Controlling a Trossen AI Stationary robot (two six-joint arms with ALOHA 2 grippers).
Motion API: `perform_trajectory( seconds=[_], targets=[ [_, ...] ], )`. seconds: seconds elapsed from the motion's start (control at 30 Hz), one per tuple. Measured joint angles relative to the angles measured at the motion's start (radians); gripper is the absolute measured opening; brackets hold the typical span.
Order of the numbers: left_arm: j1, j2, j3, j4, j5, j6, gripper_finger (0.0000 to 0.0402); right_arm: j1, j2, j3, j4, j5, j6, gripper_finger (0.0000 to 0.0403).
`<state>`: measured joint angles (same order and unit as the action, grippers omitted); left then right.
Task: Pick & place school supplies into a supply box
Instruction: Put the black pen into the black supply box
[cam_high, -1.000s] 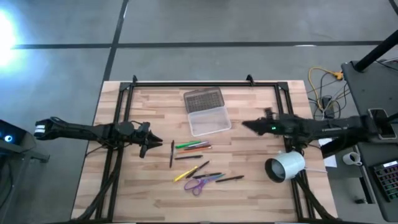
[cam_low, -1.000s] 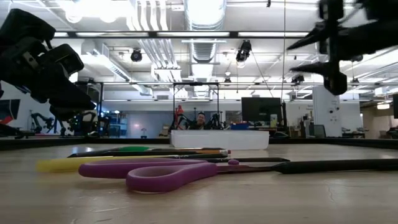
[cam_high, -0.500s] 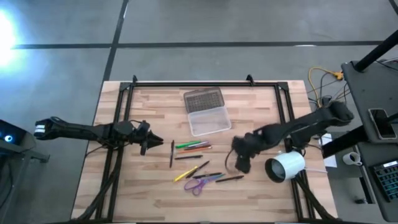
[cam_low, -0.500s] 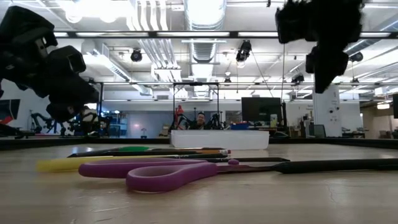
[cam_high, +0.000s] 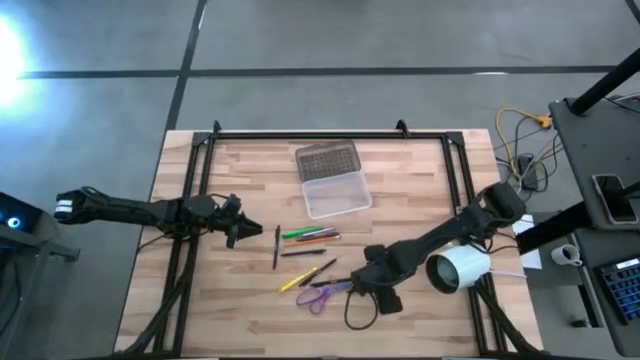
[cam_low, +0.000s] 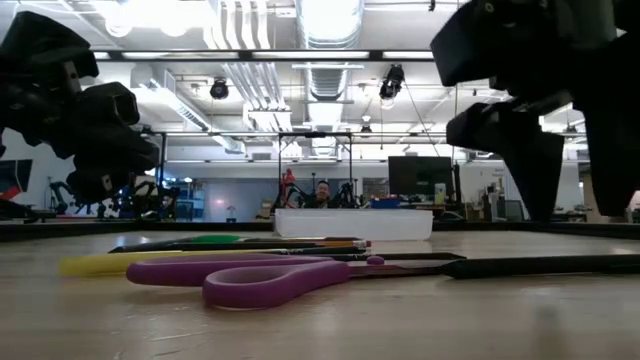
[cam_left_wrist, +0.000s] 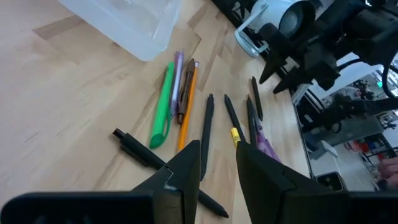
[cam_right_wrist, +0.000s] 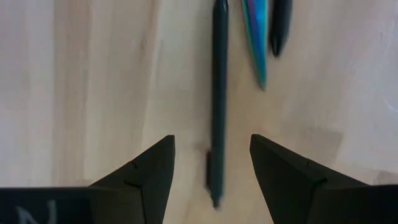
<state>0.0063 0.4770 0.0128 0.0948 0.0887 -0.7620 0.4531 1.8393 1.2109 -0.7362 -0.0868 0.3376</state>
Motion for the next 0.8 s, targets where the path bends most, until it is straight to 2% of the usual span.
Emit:
perform_trajectory(
  seconds=[0.2, 0.37, 0.5, 0.6, 0.8],
  targets=[
    [0.000, 0.000, 0.000, 0.000, 0.000, 0.000, 0.0088, 0.038, 0.048, -0.027, 0.107, 0.022, 0.077, 0.0201],
    [0.001, 0.000, 0.000, 0.000, -0.001, 0.000, 0.0088, 0.061, 0.098, -0.027, 0.102, 0.151, 0.085, 0.0201],
    [0.001, 0.000, 0.000, 0.000, -0.002, 0.000, 0.0088, 0.061, 0.127, -0.026, 0.093, 0.171, 0.159, 0.0187],
    [0.001, 0.000, 0.000, 0.000, -0.002, 0.000, 0.0088, 0.060, 0.140, -0.026, 0.093, 0.179, 0.201, 0.0148],
    [0.001, 0.000, 0.004, 0.003, -0.002, 0.000, 0.0088, 0.053, 0.125, -0.027, 0.081, 0.175, 0.254, 0.0028]
  ],
)
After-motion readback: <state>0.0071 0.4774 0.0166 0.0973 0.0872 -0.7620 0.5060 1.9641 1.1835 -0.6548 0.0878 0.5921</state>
